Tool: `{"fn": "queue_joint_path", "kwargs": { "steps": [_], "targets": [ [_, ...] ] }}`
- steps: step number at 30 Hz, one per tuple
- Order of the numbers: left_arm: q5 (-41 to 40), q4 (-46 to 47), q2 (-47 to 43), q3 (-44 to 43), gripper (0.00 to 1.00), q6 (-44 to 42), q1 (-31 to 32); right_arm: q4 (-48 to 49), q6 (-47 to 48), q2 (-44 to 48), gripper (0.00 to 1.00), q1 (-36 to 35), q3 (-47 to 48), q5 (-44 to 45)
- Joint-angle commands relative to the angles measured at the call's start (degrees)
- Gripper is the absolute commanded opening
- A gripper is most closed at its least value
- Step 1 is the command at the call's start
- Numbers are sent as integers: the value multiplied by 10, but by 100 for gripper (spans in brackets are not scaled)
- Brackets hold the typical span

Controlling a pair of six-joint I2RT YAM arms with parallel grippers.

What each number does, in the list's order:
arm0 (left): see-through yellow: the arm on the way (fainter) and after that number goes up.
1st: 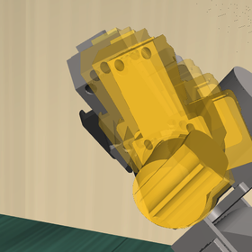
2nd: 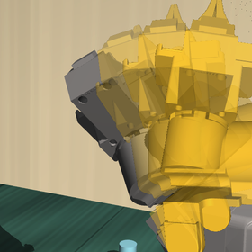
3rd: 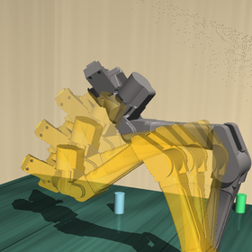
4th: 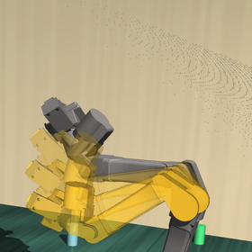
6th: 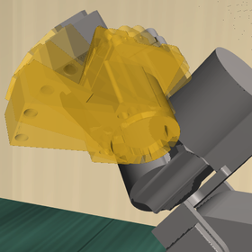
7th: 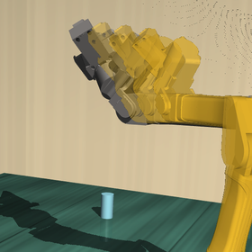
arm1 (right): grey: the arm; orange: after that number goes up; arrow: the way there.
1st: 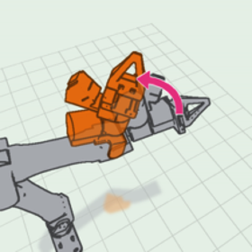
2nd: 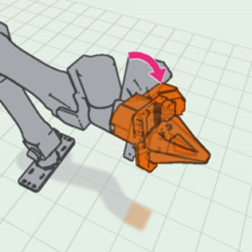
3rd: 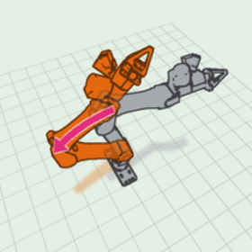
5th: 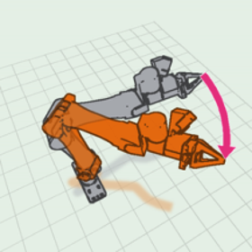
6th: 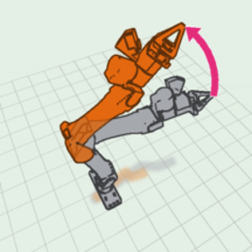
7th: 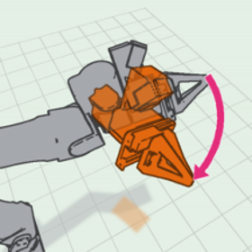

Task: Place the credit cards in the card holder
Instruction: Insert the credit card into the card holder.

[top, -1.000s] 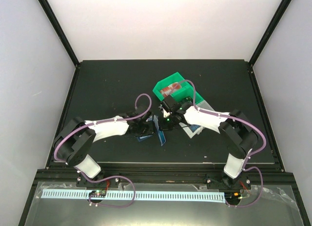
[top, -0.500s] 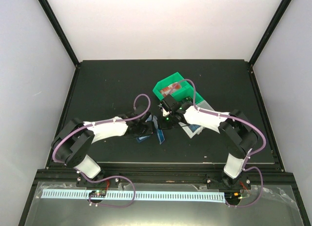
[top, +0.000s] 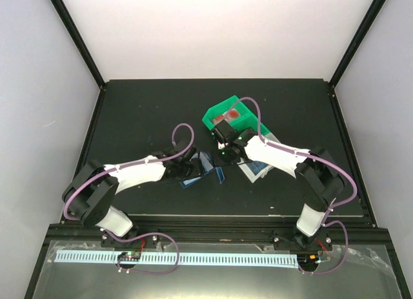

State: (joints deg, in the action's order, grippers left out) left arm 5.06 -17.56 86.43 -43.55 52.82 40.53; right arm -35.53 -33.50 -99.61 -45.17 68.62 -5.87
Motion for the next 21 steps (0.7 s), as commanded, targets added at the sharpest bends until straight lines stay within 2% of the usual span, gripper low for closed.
{"fn": "queue_joint_path", "kwargs": {
  "steps": [1,6,12,21],
  "targets": [
    [-17,-11,-4,-10,58,19,-8,-18,27,-34,1,3,44,66],
    [-33,-46,11,-29,60,33,-10,-22,37,-65,1,3,72,69],
    [-27,-37,15,-26,61,32,-11,-25,50,-88,1,4,82,32],
    [46,45,37,-13,60,23,-14,-8,56,-78,1,3,62,-76]
  ]
}}
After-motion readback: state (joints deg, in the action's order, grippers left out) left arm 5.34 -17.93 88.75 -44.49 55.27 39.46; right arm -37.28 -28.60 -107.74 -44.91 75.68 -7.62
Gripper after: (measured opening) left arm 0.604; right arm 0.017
